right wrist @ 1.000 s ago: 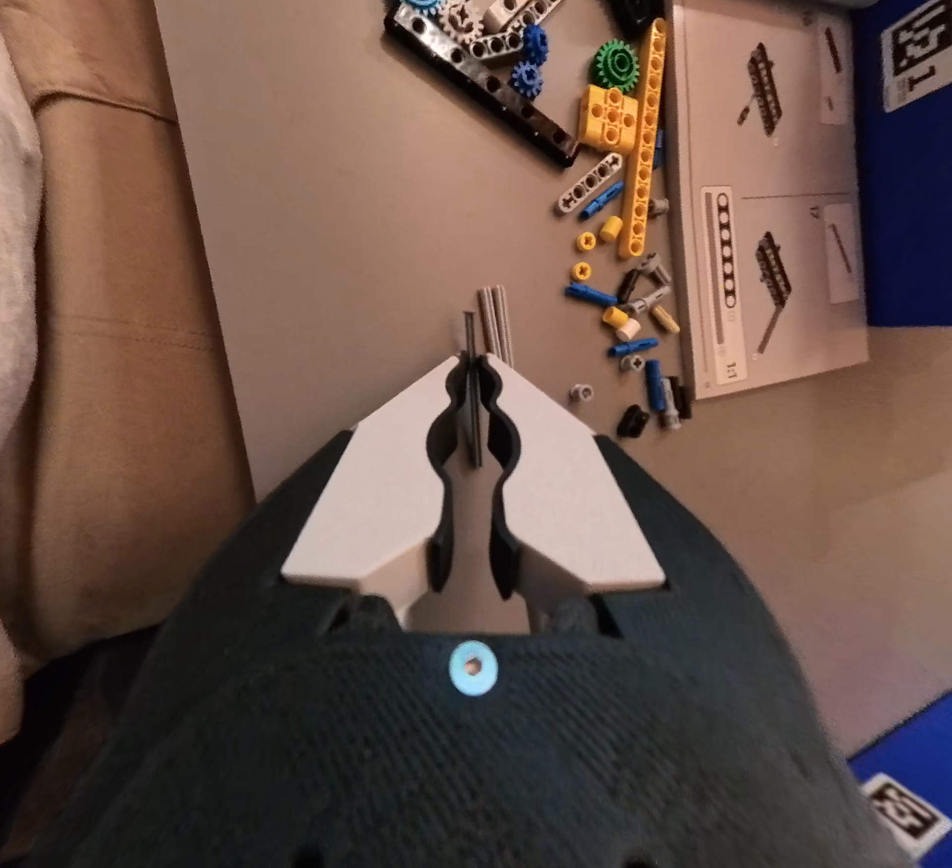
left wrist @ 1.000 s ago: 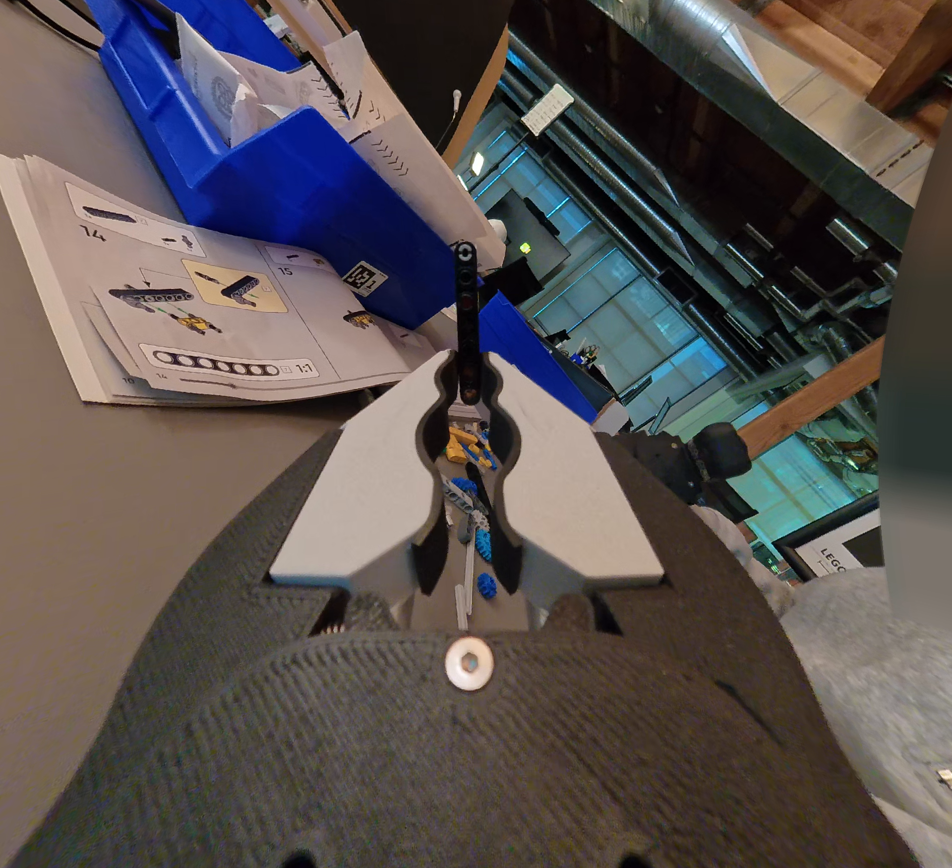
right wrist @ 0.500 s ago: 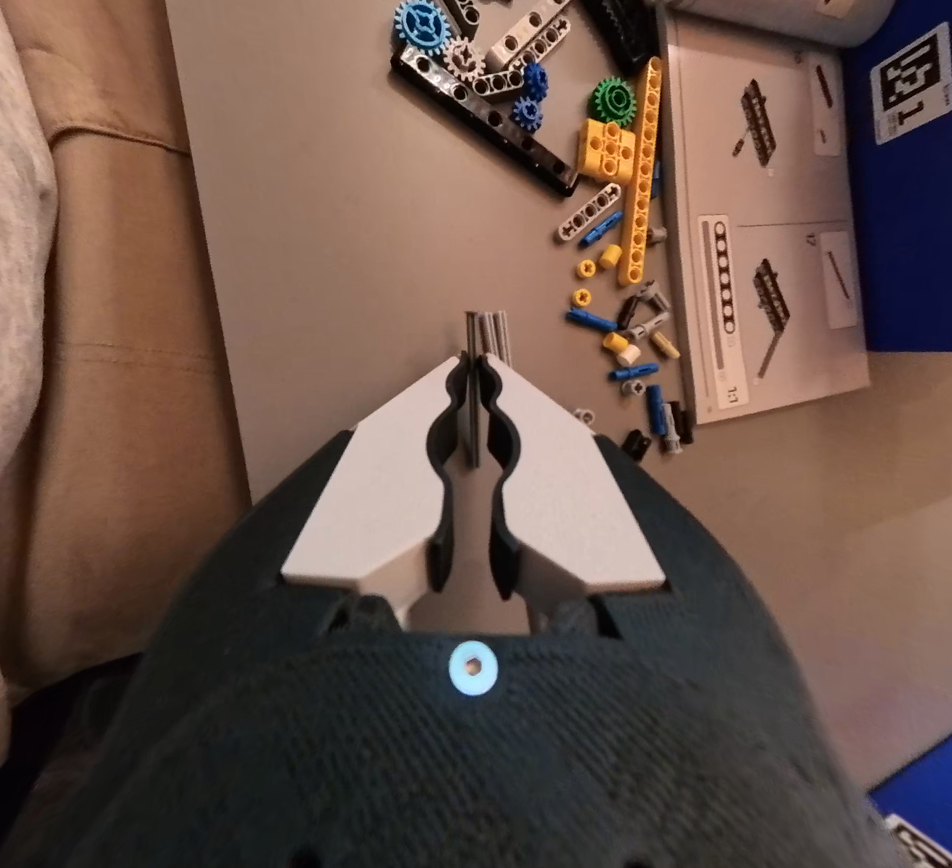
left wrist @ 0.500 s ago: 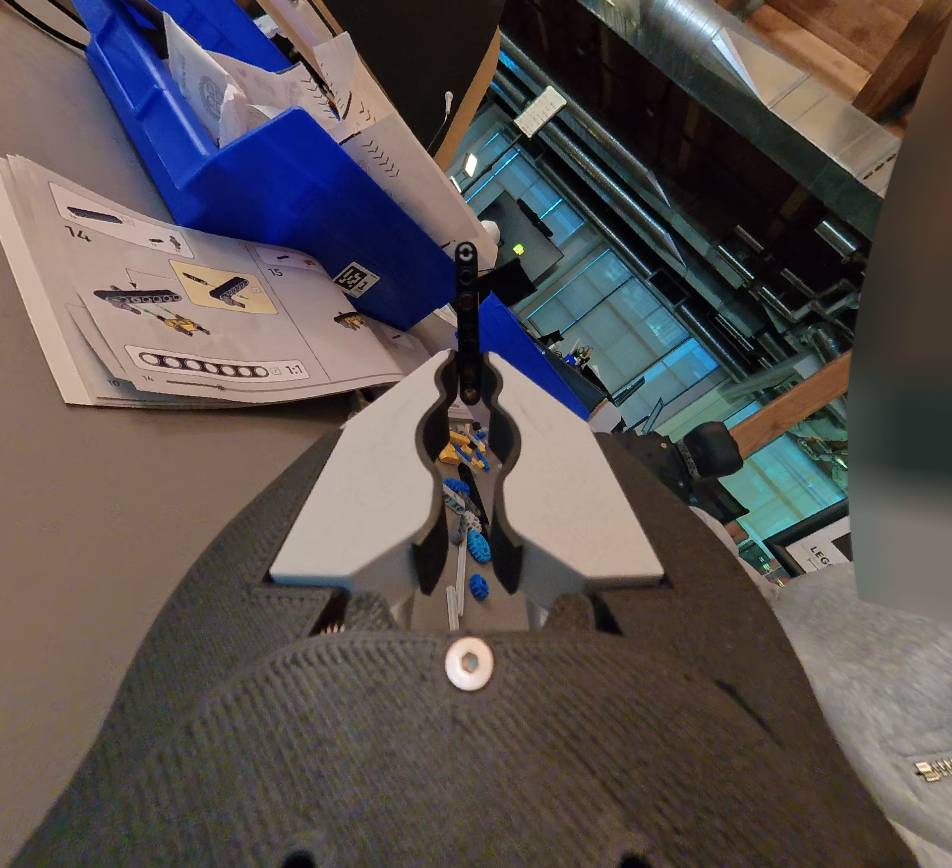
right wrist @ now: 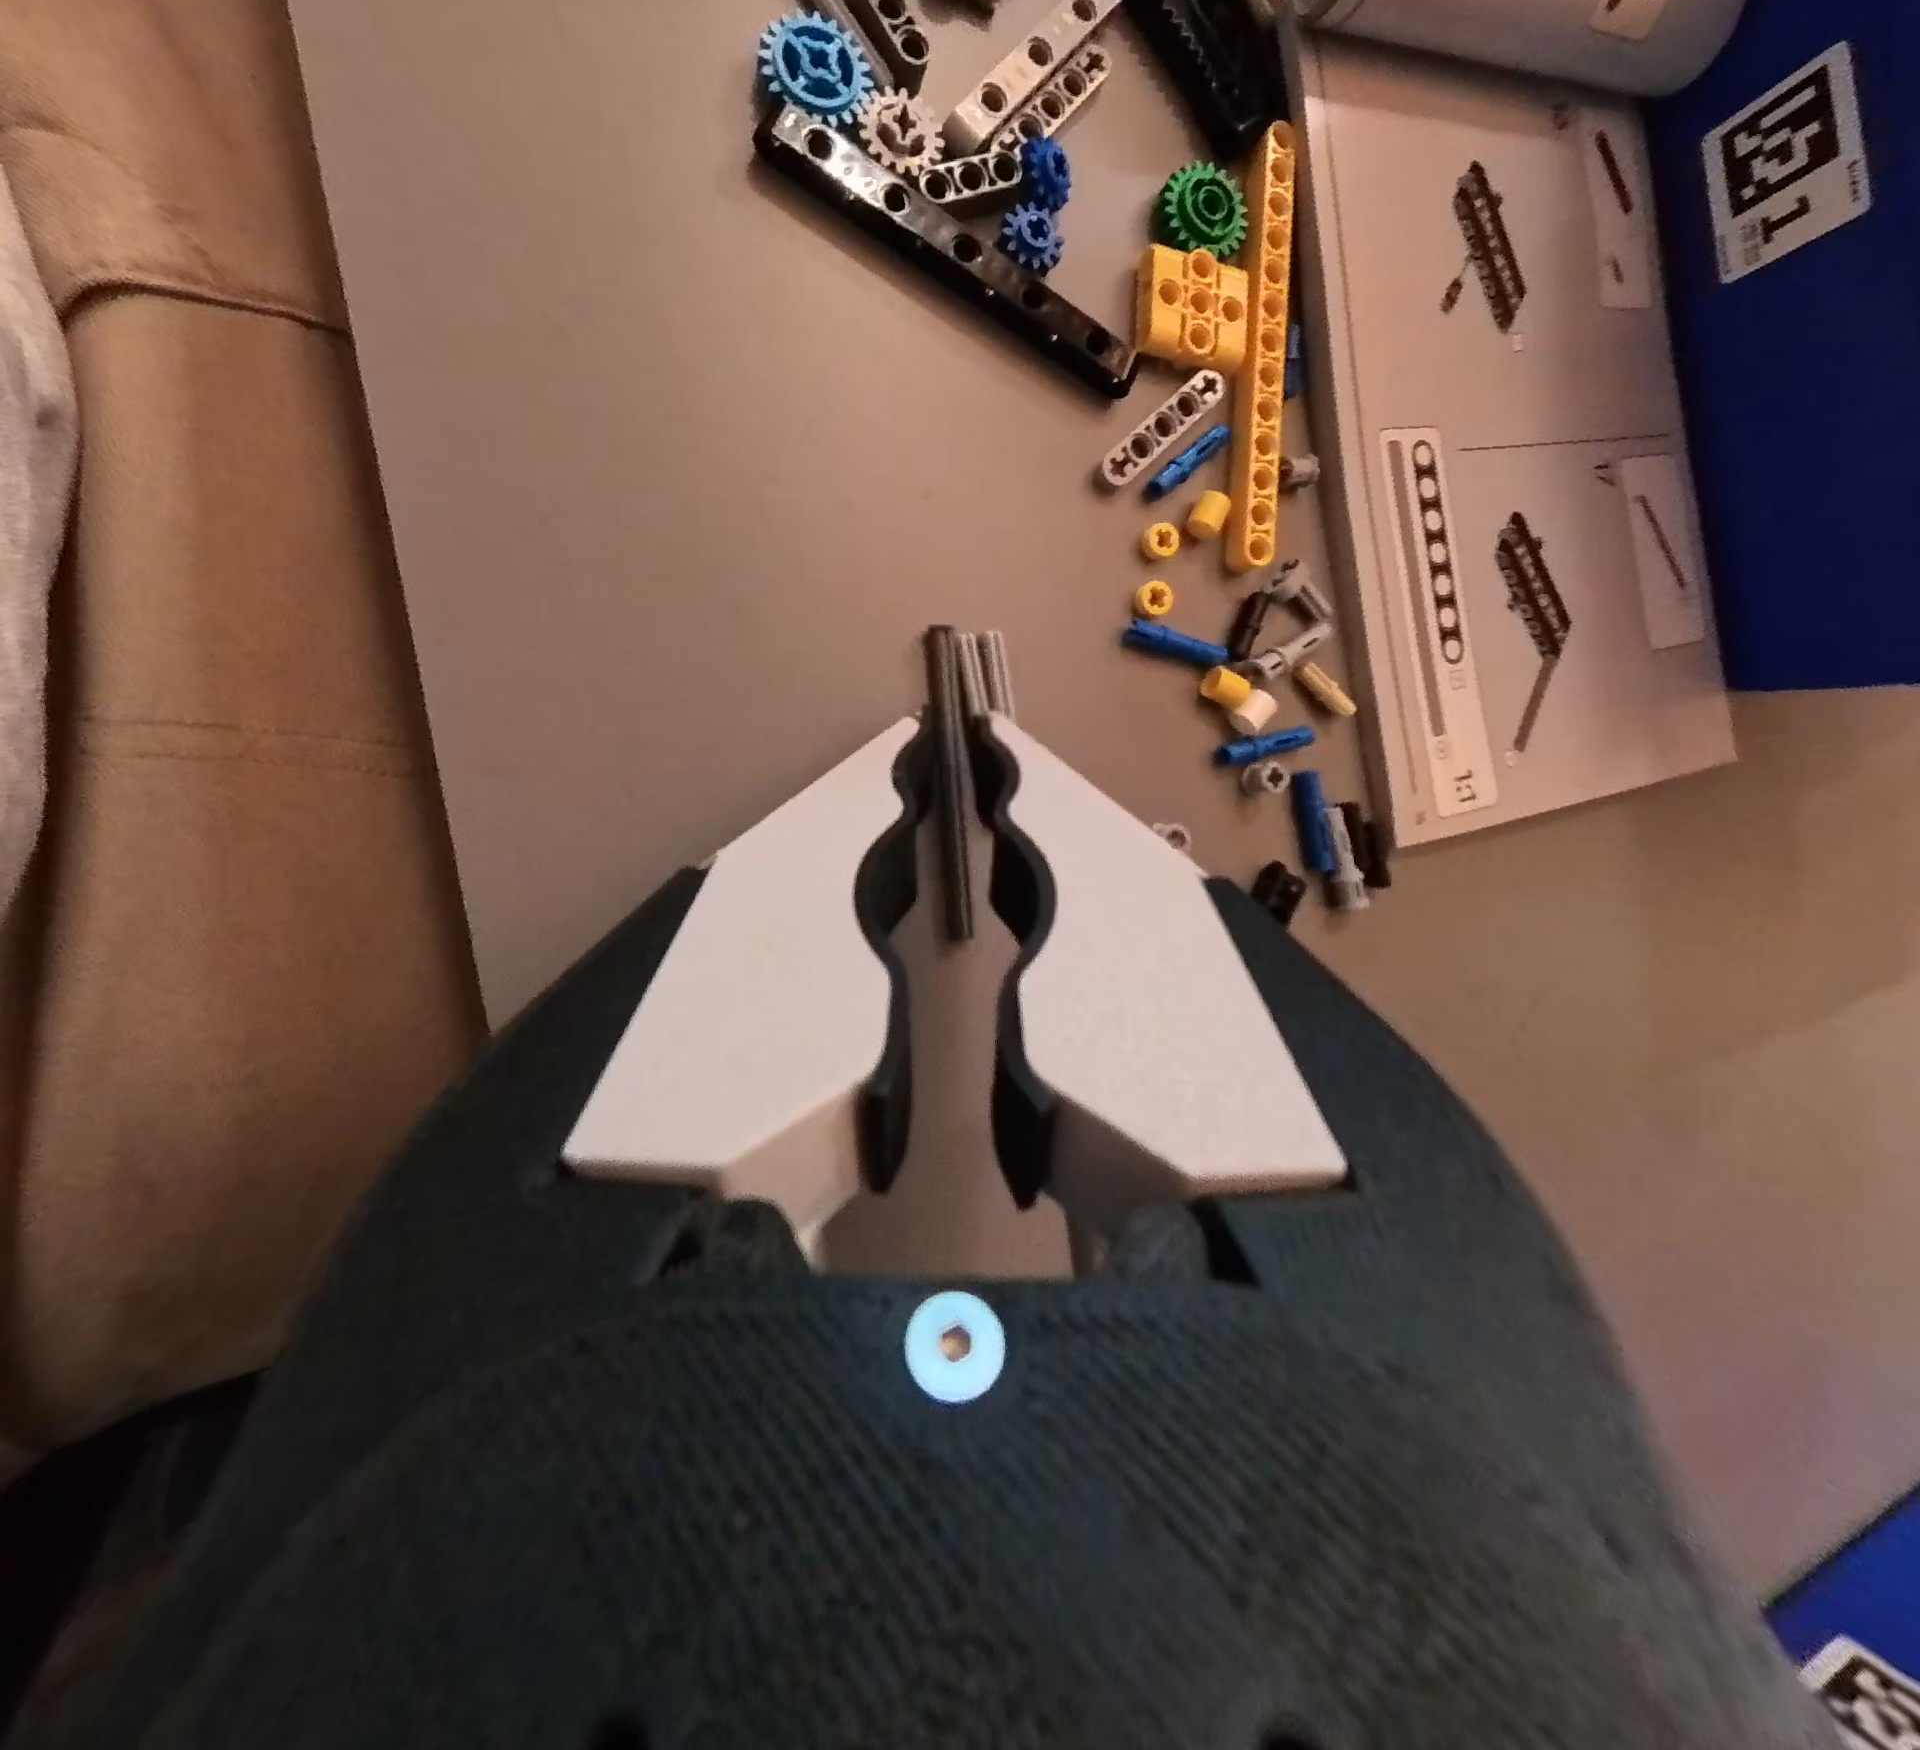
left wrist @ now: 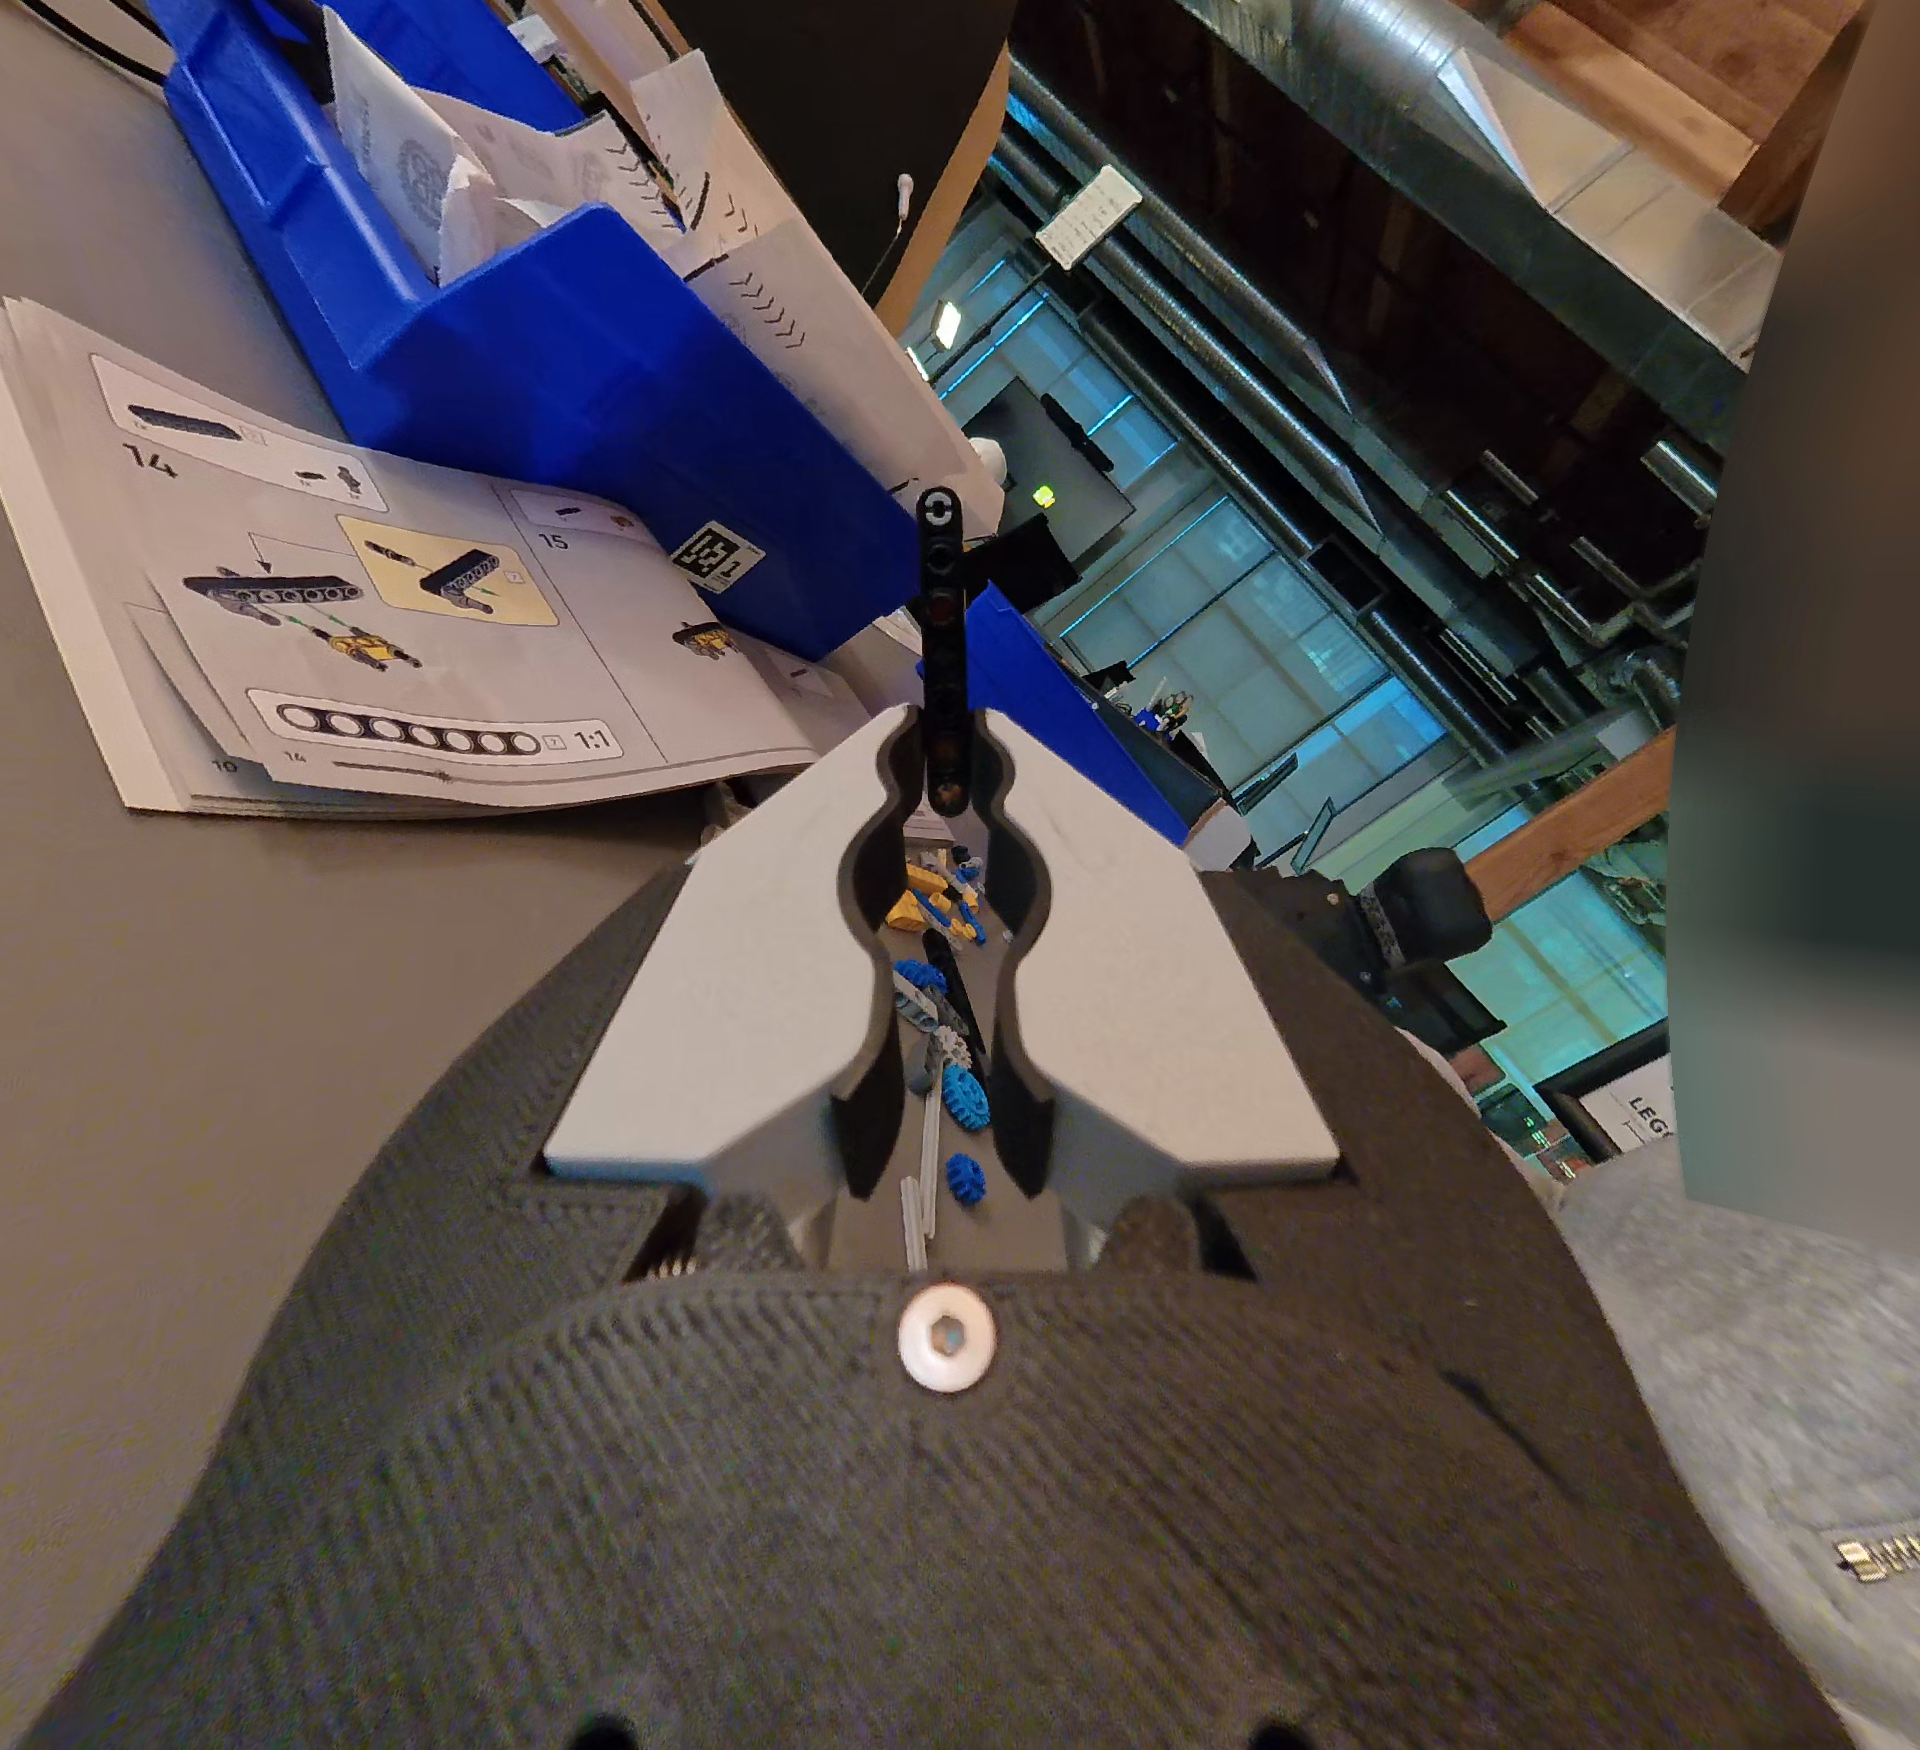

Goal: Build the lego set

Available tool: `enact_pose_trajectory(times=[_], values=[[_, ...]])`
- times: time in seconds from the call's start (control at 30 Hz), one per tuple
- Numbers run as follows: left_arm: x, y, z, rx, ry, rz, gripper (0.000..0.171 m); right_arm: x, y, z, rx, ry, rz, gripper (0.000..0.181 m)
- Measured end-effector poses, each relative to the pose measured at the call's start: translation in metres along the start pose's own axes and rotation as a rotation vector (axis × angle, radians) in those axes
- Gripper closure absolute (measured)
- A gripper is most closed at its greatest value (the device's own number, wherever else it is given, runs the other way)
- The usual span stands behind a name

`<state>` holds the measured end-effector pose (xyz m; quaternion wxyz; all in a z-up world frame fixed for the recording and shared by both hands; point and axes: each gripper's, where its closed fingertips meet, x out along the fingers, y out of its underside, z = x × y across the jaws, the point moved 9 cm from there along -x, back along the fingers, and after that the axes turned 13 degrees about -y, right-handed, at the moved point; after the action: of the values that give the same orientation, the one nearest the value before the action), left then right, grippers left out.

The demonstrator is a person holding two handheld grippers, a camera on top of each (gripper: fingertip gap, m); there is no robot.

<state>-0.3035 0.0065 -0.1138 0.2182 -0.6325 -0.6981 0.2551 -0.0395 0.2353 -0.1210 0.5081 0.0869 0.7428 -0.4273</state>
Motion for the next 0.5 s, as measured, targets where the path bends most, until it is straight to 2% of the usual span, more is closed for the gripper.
enact_pose_trajectory(times=[0.13, 0.3, 0.4, 0.5], values=[[0.000, 0.001, -0.001, 0.010, 0.001, 0.002, 0.165, -0.012, 0.000, -0.001, 0.073, 0.029, -0.118, 0.174], [0.002, 0.002, -0.002, 0.024, -0.001, 0.010, 0.165, -0.024, -0.002, -0.009, 0.284, 0.162, -0.408, 0.179], [0.003, 0.002, -0.003, 0.032, -0.003, 0.012, 0.165, -0.021, -0.014, -0.006, 0.395, 0.173, -0.605, 0.179], [0.003, 0.003, -0.004, 0.036, -0.005, 0.011, 0.165, -0.008, -0.032, 0.000, 0.379, 0.152, -0.644, 0.179]])
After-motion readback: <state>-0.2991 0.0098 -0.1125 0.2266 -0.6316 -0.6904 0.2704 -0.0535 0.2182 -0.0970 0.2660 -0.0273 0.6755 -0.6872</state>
